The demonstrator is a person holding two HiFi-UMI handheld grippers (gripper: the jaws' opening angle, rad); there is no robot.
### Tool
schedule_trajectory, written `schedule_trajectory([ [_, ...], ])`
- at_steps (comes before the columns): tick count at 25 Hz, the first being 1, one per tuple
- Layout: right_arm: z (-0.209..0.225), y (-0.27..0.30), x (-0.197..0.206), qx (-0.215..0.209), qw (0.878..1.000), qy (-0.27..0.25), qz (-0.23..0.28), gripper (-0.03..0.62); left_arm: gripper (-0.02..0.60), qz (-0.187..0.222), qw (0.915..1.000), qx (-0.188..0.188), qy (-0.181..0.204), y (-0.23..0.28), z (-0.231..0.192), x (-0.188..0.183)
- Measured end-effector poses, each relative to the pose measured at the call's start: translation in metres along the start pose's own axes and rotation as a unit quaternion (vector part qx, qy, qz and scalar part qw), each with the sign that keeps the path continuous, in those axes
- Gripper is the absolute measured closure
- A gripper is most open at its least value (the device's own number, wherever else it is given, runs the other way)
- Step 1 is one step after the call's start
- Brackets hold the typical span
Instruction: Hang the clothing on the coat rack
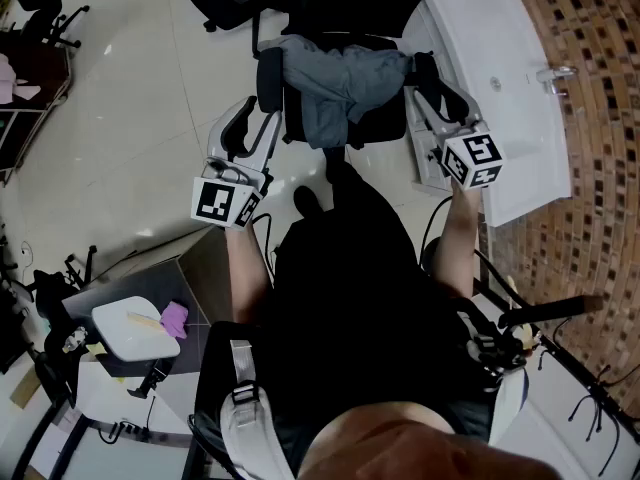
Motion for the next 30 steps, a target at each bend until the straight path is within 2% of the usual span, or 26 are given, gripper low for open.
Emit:
schedule_trajectory([
  [5,0.054,0.07,0.059,-0.012,0.998,0.047,-0.048,0.416,0.436,-0.063,0.9972,-0.018,-0.037,0.071,-0.018,0.065],
  [9,0.096,0.139,0.136,-0.027,0.989,0.079,-0.118,0.413,0.436,-0.126,0.9903,-0.036,-0.047,0.133,-0.033,0.112],
  [11,0.109,0.179,0.184,-0.046,0.982,0.093,-0.158,0.36,0.436,-0.155,0.9857,-0.041,-0.051,0.167,-0.044,0.129],
  [13,0.11,0.221,0.228,-0.067,0.973,0.108,-0.193,0.31,0.436,-0.181,0.9809,-0.05,-0.048,0.192,-0.058,0.145],
  [17,0.112,0.3,0.305,-0.079,0.955,0.128,-0.257,0.301,0.452,-0.222,0.9723,-0.065,-0.034,0.232,-0.087,0.198],
  [18,0.113,0.321,0.326,-0.083,0.947,0.141,-0.277,0.301,0.463,-0.23,0.9702,-0.068,-0.034,0.243,-0.093,0.214],
  [21,0.104,0.362,0.394,-0.088,0.914,0.161,-0.363,0.304,0.472,-0.257,0.9613,-0.085,-0.049,0.264,-0.11,0.267],
  [22,0.101,0.367,0.41,-0.081,0.907,0.156,-0.384,0.341,0.474,-0.264,0.958,-0.094,-0.059,0.268,-0.117,0.287],
  [23,0.1,0.367,0.418,-0.07,0.905,0.15,-0.391,0.482,0.48,-0.274,0.9533,-0.103,-0.074,0.27,-0.124,0.307],
  [24,0.1,0.365,0.416,-0.057,0.909,0.149,-0.385,0.585,0.486,-0.286,0.9469,-0.113,-0.093,0.271,-0.13,0.328],
  [27,0.106,0.342,0.381,-0.026,0.926,0.186,-0.326,0.586,0.488,-0.319,0.9258,-0.138,-0.148,0.27,-0.15,0.38],
  [30,0.114,0.299,0.339,-0.007,0.94,0.228,-0.254,0.586,0.488,-0.328,0.909,-0.173,-0.191,0.265,-0.162,0.412],
])
Point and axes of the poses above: the fingertips, and each gripper's own axes: y forward along the fingers, z to its right, x out of its underside, the point moved 4 cm from there along -y, backward along the fingers, and after that the axes turned 8 degrees about -y, right-handed, at the moved point
